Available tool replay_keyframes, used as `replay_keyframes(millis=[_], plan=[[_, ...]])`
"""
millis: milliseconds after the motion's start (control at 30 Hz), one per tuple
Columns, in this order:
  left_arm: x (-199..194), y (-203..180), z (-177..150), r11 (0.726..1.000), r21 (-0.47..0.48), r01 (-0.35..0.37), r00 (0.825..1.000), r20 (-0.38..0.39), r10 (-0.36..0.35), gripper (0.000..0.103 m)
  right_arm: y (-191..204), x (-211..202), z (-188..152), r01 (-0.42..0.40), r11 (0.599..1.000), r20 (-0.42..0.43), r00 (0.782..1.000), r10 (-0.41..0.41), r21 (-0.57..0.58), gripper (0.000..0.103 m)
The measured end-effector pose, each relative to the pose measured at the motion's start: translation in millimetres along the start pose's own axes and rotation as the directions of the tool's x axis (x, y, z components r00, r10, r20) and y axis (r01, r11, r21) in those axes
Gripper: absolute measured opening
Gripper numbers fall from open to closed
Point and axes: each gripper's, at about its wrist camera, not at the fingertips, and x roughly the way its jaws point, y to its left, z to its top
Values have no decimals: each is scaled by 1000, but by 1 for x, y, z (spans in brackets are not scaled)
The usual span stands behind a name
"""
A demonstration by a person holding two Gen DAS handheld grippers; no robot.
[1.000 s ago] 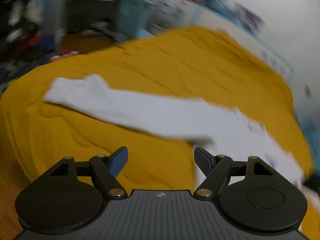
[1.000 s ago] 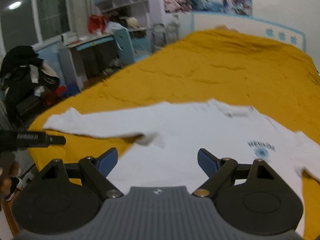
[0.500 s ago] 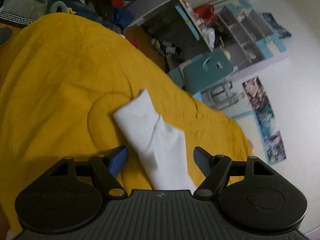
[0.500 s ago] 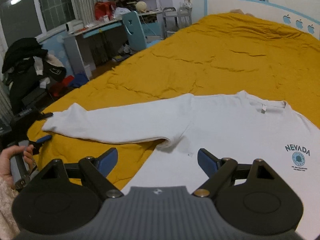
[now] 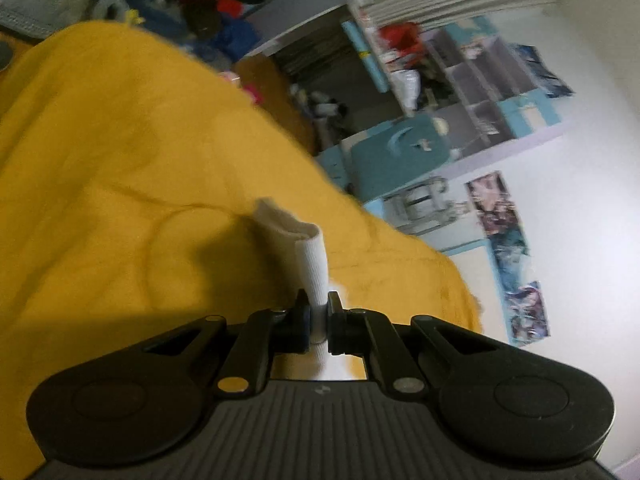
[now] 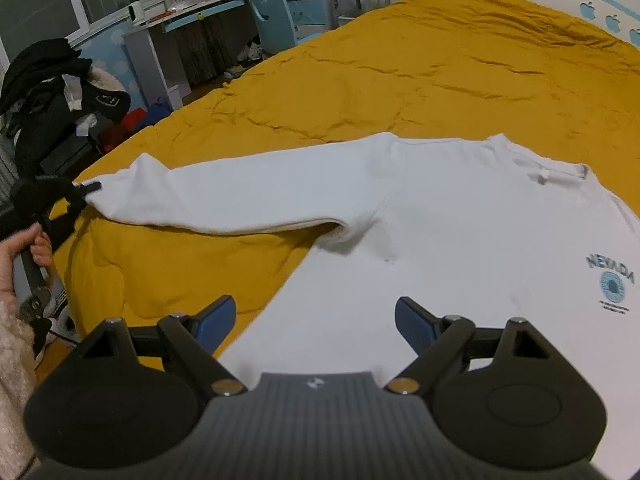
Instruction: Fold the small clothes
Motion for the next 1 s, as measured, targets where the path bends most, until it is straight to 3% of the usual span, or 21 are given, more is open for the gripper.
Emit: replay_keyframes(millis=[133,200,333,467,600,700,767,833,867,900,1000], plan=[[-3,-58,-13,988,128,87,996,-4,-87,7,-34,-26,-15,36,997,24,999,-38,62,83],[3,-97,-31,968,201,149,989,-46,-142,7,-57,-38,-26,35,993,30,999,-39,116,83],[22,-169,-86,916,267,300,949,-181,-258,7,-102,-61,-57,39,968,31,998,-48,246,83],[35,-242,-166,833,302,464,873,-314,-373,7,-141,-85,-86,87,934,33,994,-105,347,83],[54,-294,-269,755,279,593,762,-497,-415,7,-179,-104,-110,108,887,55,987,-148,449,83],[71,-310,-340,721,244,649,681,-610,-406,7,-203,-113,-125,118,857,55,984,-168,502,83],[84,-316,-391,696,239,677,625,-685,-373,7,-213,-121,-138,141,846,54,979,-196,514,83],[97,-315,-433,677,262,688,595,-737,-320,7,-224,-127,-146,155,835,52,975,-214,528,83],[104,-311,-458,668,293,684,583,-769,-260,7,-230,-130,-148,159,829,52,974,-221,537,83],[109,-306,-478,670,319,670,578,-791,-201,8,-236,-134,-150,166,820,51,972,-231,547,83],[123,-294,-511,688,308,657,502,-860,-94,10,-255,-143,-152,198,800,52,960,-274,566,83]])
